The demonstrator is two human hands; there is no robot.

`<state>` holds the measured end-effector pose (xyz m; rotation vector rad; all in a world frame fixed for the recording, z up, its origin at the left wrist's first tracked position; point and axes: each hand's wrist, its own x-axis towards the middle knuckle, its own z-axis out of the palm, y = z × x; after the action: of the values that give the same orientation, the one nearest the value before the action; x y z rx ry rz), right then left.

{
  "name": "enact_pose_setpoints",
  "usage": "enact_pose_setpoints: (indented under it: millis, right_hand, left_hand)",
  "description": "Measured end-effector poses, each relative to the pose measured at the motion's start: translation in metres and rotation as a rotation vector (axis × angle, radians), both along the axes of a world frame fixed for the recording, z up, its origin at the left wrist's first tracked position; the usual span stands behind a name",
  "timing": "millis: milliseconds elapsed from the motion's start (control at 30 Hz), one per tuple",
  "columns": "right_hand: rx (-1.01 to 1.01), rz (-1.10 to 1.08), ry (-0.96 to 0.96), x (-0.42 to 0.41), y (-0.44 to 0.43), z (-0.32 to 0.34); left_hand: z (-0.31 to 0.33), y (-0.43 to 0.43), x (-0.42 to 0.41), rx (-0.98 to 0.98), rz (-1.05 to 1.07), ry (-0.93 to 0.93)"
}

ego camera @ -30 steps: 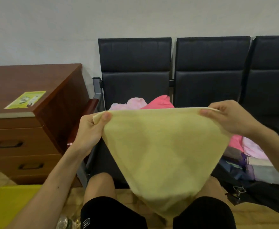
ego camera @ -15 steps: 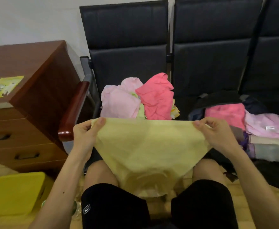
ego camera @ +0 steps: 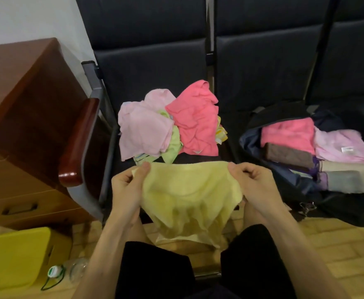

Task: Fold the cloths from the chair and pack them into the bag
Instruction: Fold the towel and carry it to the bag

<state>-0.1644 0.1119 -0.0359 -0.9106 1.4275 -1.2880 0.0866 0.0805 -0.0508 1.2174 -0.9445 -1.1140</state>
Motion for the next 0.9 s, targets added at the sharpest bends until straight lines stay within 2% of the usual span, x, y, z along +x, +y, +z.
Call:
enact_pose_setpoints:
  millis: [367, 633, 800, 900]
  right_hand:
    - [0.082, 0.181, -0.061, 0.043, 0.014, -0.004]
    - [0.083, 0.15, -0.05, 0.055, 0.01, -0.003]
    - [0.117, 0.111, -0.068, 0.059, 0.008, 0.003]
    - [0.256, 0.158, -0.223, 0.057, 0.007, 0.008]
  left_hand:
    - [-0.006, 0.032, -0.053, -0.063, -0.227, -0.102]
    - [-0.004, 0.034, -0.049, -0.082, -0.326, -0.151]
    - [-0.001, 0.035, -0.044, -0.118, -0.432, -0.28]
    - [-0.005, 0.035, -0.043, -0.12, -0.394, -0.42]
